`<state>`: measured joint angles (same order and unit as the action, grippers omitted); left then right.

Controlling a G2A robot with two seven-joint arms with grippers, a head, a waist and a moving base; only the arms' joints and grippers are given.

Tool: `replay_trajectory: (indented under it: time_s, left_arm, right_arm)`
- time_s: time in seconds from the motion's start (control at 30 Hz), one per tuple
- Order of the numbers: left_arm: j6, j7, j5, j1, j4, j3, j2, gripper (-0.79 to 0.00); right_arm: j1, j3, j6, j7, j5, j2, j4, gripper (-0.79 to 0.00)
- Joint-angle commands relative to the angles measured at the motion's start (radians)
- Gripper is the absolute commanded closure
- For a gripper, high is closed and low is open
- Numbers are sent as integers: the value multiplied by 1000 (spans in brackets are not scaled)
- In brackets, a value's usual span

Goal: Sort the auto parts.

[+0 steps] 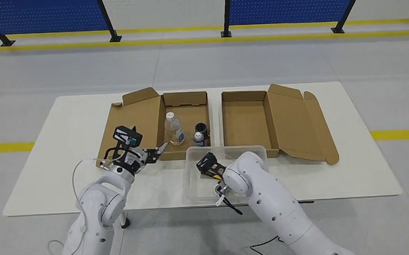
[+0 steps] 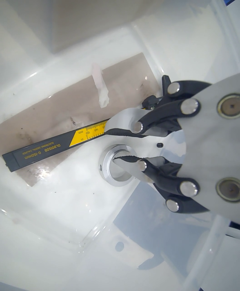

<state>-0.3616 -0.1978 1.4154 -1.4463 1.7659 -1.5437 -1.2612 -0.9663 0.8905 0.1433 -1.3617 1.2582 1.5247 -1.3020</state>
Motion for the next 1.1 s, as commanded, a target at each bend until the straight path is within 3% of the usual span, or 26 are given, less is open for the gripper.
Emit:
replay_trajectory:
  time_s: [0.0, 0.6, 0.77, 1.07]
  left_arm:
    - [0, 0, 0, 0, 0, 0, 0, -785]
    - [0, 0, 0, 0, 0, 0, 0, -785]
    - [0, 0, 0, 0, 0, 0, 0, -785]
    - [0, 0, 0, 0, 0, 0, 0, -785]
  right_arm:
    - [3, -3, 0, -1, -2, 1, 5, -215]
    - [34, -30, 10, 24, -26, 7, 79, -132]
    - [40, -31, 6, 25, -28, 7, 81, 0]
    - [27, -9, -10, 15, -16, -3, -6, 0]
